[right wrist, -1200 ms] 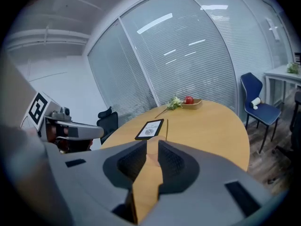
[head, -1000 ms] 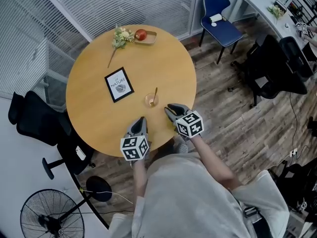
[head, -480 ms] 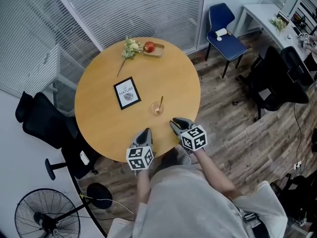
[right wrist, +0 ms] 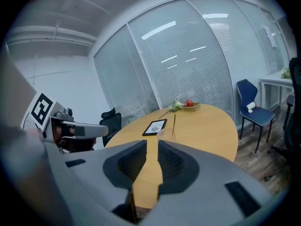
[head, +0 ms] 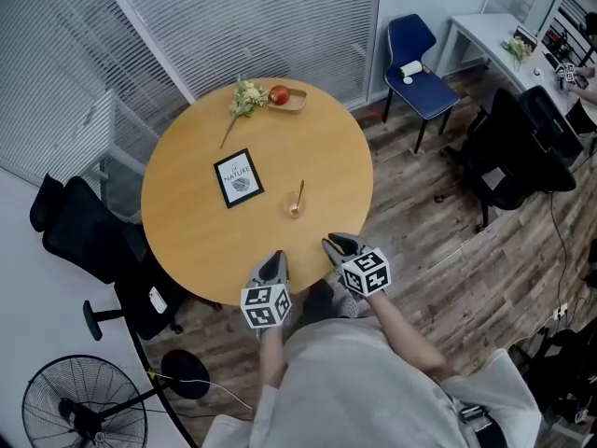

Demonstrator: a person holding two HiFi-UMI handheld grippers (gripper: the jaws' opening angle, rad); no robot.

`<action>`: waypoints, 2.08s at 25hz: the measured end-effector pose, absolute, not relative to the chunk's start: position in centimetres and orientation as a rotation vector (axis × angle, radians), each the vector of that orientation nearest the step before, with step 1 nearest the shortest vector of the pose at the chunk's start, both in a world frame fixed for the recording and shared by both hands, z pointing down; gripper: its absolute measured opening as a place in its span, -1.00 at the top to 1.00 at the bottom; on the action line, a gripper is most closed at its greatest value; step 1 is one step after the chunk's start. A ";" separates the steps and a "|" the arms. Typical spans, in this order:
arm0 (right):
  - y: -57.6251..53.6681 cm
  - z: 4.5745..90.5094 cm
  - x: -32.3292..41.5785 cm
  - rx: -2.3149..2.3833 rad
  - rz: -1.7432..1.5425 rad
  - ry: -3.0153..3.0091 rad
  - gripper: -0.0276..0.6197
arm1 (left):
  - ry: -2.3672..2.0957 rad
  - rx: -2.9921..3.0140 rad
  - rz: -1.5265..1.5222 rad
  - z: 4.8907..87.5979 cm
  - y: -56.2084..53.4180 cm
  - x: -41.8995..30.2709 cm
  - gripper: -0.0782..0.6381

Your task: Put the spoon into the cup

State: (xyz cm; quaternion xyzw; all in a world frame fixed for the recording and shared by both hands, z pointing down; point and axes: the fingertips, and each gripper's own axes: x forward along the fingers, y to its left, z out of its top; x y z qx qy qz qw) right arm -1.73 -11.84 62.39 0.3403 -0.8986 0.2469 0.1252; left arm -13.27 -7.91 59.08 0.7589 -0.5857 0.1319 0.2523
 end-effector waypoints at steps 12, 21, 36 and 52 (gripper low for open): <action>-8.0 59.3 2.3 1.149 0.647 -2.684 0.72 | -1.568 2.122 0.348 58.5 -4.0 -10.7 0.76; -6.7 59.8 2.4 1.132 0.668 -2.705 0.81 | -1.567 2.146 0.390 58.4 -2.6 -11.3 0.76; -4.3 61.9 2.8 1.077 0.733 -2.673 0.92 | -1.531 2.117 0.388 60.5 -1.1 -10.4 0.76; -4.2 62.1 0.2 0.913 0.695 -2.680 0.92 | -1.597 2.086 0.379 59.9 -2.2 -11.9 0.76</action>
